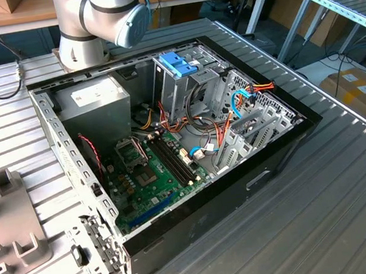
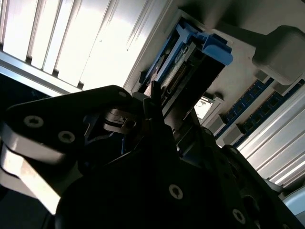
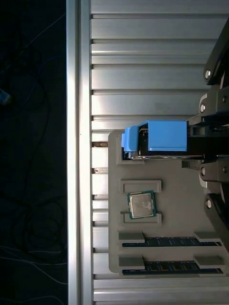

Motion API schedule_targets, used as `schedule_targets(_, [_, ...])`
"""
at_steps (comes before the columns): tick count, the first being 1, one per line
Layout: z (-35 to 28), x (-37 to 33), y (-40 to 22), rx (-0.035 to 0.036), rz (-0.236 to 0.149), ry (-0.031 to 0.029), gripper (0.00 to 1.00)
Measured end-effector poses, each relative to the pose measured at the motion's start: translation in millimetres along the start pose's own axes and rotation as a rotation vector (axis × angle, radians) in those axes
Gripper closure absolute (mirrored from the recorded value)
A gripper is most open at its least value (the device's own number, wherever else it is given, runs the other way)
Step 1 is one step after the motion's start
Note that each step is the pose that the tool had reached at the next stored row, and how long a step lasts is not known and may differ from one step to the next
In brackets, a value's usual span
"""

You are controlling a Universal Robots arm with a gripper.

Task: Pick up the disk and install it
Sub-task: 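Pick up the disk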

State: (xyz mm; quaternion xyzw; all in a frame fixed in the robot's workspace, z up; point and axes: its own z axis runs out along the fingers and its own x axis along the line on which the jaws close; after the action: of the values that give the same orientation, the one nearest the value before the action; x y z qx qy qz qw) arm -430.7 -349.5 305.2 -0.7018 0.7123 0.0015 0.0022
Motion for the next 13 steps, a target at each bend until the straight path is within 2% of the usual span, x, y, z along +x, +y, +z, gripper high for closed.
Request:
schedule_targets(9, [-0.4, -0.1, 0.0, 0.0, 0.0, 0.0001, 0.65])
schedule_targets(13, [-6.7, -0.2, 0.0, 0.0, 0.0, 0.0, 0.65])
